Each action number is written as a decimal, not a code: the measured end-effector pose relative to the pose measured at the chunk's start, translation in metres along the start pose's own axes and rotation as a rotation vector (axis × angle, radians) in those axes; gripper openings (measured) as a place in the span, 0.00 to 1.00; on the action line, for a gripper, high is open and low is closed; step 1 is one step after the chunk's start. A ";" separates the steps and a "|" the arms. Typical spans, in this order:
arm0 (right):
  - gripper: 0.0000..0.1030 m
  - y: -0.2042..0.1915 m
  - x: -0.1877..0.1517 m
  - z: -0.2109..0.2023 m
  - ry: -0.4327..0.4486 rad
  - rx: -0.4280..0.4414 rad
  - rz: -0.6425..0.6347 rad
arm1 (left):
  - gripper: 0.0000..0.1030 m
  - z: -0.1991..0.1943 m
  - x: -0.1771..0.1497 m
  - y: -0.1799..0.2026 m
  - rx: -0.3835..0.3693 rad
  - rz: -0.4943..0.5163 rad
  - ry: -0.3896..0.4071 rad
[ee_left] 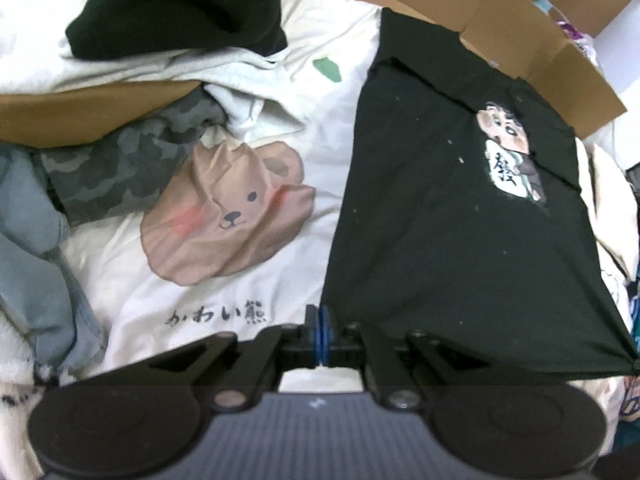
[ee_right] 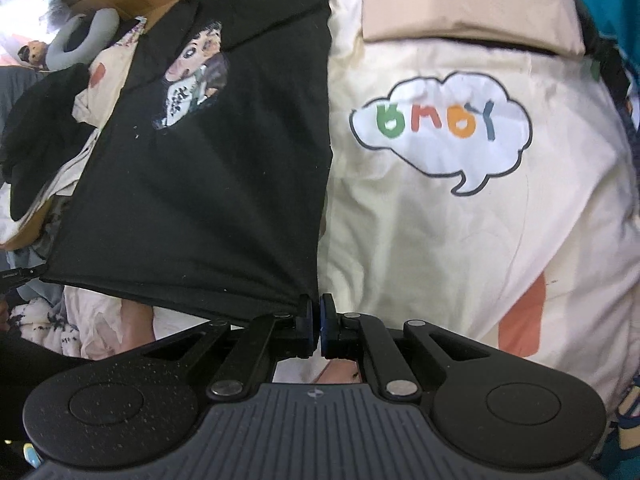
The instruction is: Fold clothes
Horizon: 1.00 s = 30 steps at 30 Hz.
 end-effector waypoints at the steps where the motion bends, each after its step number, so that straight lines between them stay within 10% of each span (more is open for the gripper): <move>1: 0.00 0.001 -0.001 -0.006 0.004 -0.002 -0.003 | 0.01 -0.003 -0.001 0.002 -0.002 0.001 0.004; 30: 0.00 0.037 -0.053 -0.086 0.031 0.015 -0.012 | 0.01 -0.070 -0.101 0.051 -0.042 -0.114 0.043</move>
Point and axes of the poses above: each gripper's, at about its wrist camera, not at the fingertips, and z roughly the way its jaws point, y to its right, x to its top, the point moved 4 cm from there along z, roughly the way its jaws point, and after that the axes turned 10 degrees about -x, right-handed, at the moved point
